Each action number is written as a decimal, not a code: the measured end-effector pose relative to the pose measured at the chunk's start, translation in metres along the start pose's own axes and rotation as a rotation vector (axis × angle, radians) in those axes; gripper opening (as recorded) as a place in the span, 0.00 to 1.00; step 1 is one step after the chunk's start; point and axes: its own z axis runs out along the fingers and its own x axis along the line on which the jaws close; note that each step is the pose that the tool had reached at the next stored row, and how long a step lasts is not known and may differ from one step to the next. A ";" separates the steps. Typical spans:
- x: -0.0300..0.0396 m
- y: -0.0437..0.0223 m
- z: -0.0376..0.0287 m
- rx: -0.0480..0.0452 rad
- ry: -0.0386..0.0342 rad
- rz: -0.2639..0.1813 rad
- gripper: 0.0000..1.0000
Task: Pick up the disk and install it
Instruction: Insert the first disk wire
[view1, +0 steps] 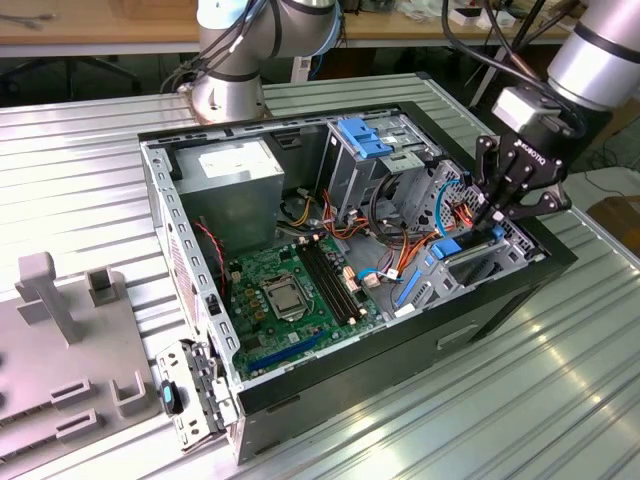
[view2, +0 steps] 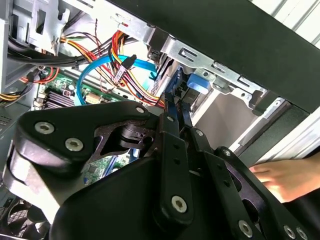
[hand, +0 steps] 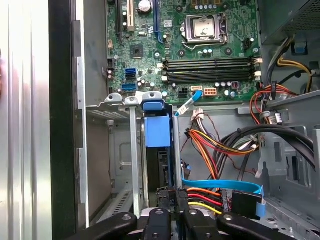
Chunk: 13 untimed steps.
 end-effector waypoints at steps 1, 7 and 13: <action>0.0011 -0.0001 0.0001 -0.0001 -0.0015 0.000 0.16; 0.0031 -0.0002 0.0001 0.0003 -0.0018 -0.017 0.16; 0.0031 -0.0002 0.0001 0.0007 -0.0014 -0.033 0.16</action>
